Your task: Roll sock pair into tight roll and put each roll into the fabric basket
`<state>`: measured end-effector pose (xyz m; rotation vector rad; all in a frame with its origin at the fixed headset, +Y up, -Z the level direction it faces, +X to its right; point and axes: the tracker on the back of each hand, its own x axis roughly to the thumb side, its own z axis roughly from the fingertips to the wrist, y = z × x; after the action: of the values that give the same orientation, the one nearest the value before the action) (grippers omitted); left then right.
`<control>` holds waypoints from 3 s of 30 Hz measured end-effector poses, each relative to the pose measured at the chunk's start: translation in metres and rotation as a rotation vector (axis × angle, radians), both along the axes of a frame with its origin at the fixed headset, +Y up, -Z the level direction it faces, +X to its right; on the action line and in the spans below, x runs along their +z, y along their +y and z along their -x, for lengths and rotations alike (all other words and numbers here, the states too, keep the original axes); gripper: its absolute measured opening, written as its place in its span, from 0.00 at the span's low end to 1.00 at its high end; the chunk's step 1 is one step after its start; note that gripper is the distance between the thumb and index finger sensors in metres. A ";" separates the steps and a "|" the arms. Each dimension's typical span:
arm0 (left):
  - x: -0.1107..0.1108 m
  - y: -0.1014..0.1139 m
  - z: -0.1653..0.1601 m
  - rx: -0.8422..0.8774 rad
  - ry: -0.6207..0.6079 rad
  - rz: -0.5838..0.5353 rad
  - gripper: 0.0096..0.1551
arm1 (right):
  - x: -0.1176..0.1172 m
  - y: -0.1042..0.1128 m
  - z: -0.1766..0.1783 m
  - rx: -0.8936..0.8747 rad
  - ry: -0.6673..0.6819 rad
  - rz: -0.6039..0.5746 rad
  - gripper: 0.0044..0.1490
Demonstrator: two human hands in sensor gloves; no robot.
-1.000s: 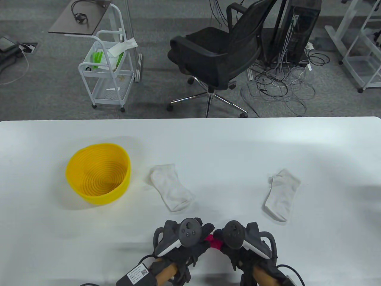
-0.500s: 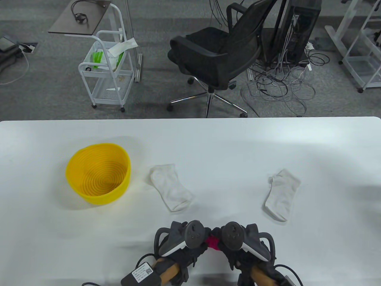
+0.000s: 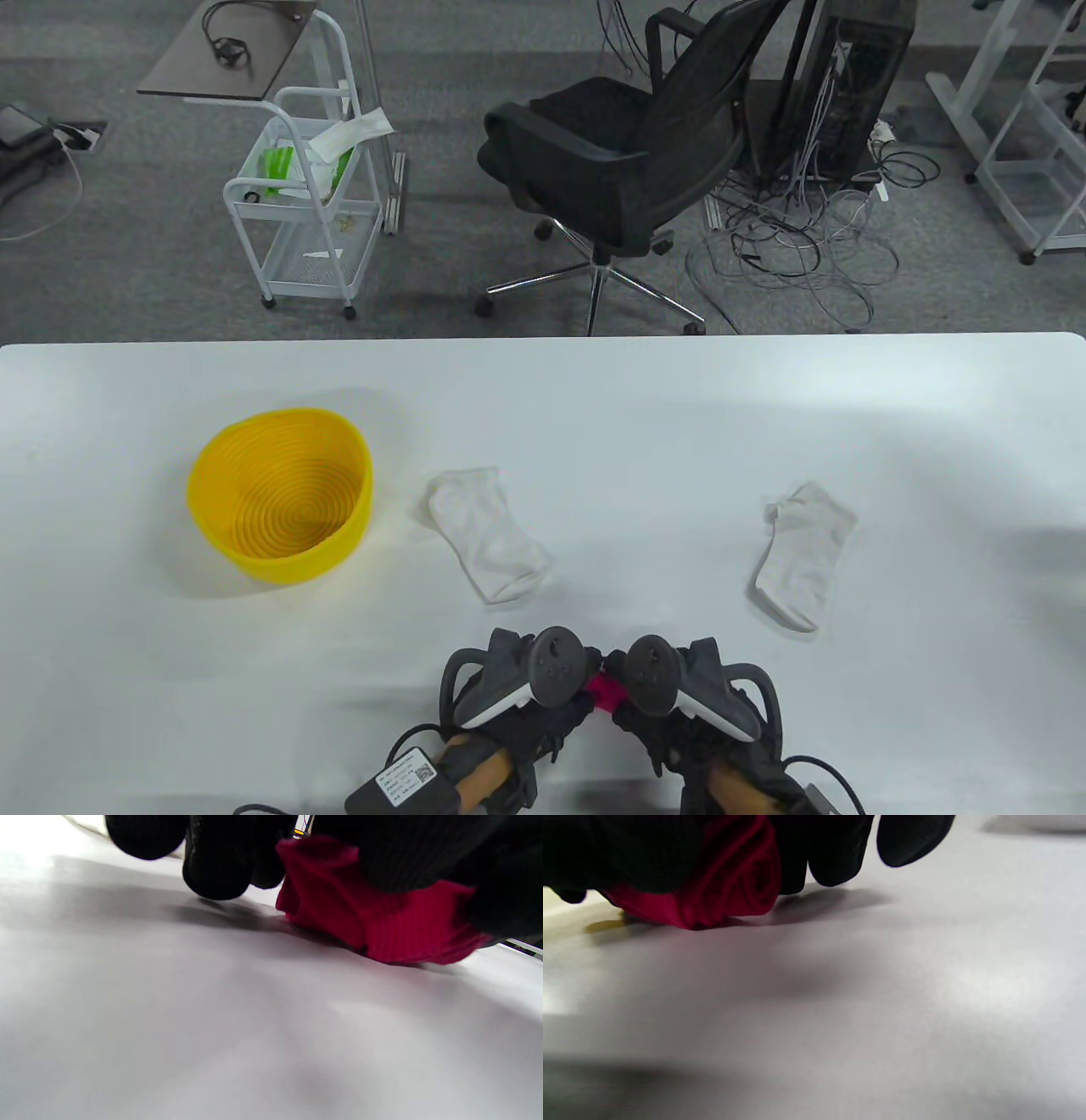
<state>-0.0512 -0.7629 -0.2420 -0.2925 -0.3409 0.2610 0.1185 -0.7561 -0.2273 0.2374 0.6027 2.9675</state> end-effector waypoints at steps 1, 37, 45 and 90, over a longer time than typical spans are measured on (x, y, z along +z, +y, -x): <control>0.000 0.001 0.000 0.011 -0.001 -0.002 0.35 | 0.000 -0.001 0.000 0.000 -0.004 0.000 0.41; -0.039 0.045 0.101 0.749 0.223 0.200 0.31 | -0.034 0.056 0.030 -0.551 0.025 -0.111 0.37; -0.041 0.042 0.100 0.726 0.216 0.217 0.31 | -0.024 0.060 0.028 -0.432 0.067 -0.313 0.31; -0.025 0.049 0.078 0.601 0.083 0.145 0.39 | -0.033 0.028 0.025 -0.699 -0.140 0.028 0.35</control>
<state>-0.1295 -0.7136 -0.2666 -0.3156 -0.3224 0.8888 0.0933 -0.7280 -0.2602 0.1863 0.4281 2.2776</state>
